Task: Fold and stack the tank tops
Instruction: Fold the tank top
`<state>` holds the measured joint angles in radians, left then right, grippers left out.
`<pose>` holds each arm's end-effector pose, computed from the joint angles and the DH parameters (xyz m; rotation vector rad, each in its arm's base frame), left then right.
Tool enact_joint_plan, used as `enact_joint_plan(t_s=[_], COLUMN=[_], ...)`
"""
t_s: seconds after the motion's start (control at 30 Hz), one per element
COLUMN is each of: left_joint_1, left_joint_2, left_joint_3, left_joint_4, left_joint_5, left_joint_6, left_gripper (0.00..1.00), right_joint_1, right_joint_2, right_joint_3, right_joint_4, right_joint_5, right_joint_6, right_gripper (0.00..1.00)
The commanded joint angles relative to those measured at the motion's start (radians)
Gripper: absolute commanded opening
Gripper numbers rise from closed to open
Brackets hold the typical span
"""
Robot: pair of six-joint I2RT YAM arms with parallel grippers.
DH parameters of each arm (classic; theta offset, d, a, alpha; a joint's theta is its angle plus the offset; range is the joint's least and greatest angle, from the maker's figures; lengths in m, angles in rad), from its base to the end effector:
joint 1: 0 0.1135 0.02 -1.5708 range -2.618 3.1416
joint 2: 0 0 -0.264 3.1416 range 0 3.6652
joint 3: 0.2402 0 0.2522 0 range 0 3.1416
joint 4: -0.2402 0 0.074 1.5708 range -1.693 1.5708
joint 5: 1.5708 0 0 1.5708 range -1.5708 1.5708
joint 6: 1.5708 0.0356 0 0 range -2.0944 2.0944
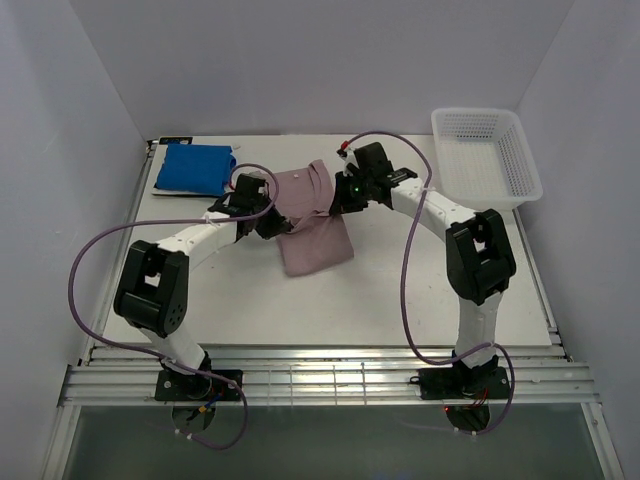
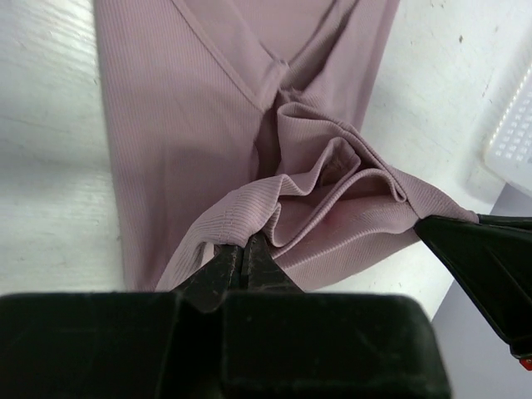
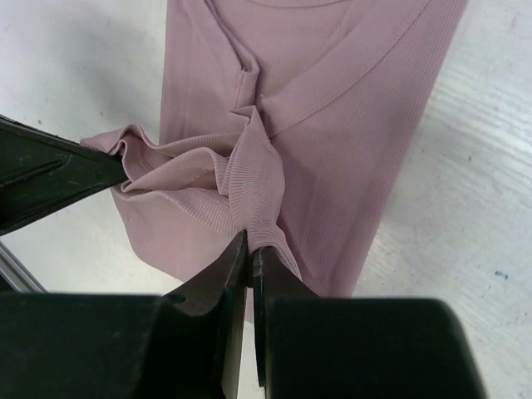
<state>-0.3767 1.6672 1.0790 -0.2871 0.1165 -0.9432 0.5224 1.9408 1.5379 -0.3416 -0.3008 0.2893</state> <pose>0.3263 -0.1335 0.2063 -0.6674 2.4877 -0.6909 0.3793 0.2306 0.2456 -0.4358 2.3564 0.7468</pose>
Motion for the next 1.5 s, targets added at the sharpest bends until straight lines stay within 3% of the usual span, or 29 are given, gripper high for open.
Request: enact_joint_plan(t_s=[0.0,0.43,0.53,0.6,0.63,0.67,0.73,0.77,0.83,0.87,0.97,1.2,1.47], left_joint_1=[0.019,0.068,0.078,0.081,0.081,0.082,0.081,0.081,0.079,0.081,0.081,0.052,0.015], left_joint_2=[0.026,0.181,0.196,0.201,0.203,0.207,0.198,0.181,0.155,0.141,0.071,-0.069,-0.133], left_joint_3=[0.055,0.165,0.183,0.199,0.205,0.214,0.228,0.228,0.213,0.203,0.153,-0.028,-0.211], left_joint_4=[0.032,-0.01,-0.032,-0.035,-0.04,-0.043,-0.046,-0.046,-0.044,-0.044,-0.037,-0.037,-0.027], left_joint_5=[0.006,-0.004,-0.028,-0.049,-0.046,-0.041,-0.035,-0.035,-0.034,-0.034,-0.009,0.095,0.107], left_joint_6=[0.05,0.049,0.035,0.03,0.032,0.034,0.041,0.041,0.044,0.046,0.057,0.057,0.037], left_gripper=[0.0,0.0,0.0,0.02,0.11,0.41,0.64,0.81,0.95,0.98,0.98,0.98,0.98], right_joint_1=[-0.016,-0.055,-0.061,-0.064,-0.067,-0.07,-0.073,-0.078,-0.079,-0.079,-0.078,-0.079,-0.117], right_joint_2=[0.036,0.242,0.265,0.273,0.273,0.27,0.245,0.231,0.184,0.166,0.09,-0.116,-0.218], right_joint_3=[0.08,0.261,0.283,0.301,0.307,0.312,0.309,0.303,0.272,0.257,0.171,-0.134,-0.401], right_joint_4=[0.019,0.019,0.021,0.02,0.018,0.016,0.016,0.016,0.018,0.018,0.019,0.053,0.148], right_joint_5=[-0.004,-0.061,-0.072,-0.075,-0.083,-0.084,-0.084,-0.083,-0.08,-0.078,-0.103,-0.112,-0.179], right_joint_6=[-0.029,-0.041,-0.039,-0.045,-0.055,-0.058,-0.061,-0.067,-0.075,-0.081,-0.096,-0.095,-0.046], right_gripper=[0.08,0.08,0.15,0.33,0.42,0.49,0.53,0.59,0.66,0.74,0.91,0.9,0.9])
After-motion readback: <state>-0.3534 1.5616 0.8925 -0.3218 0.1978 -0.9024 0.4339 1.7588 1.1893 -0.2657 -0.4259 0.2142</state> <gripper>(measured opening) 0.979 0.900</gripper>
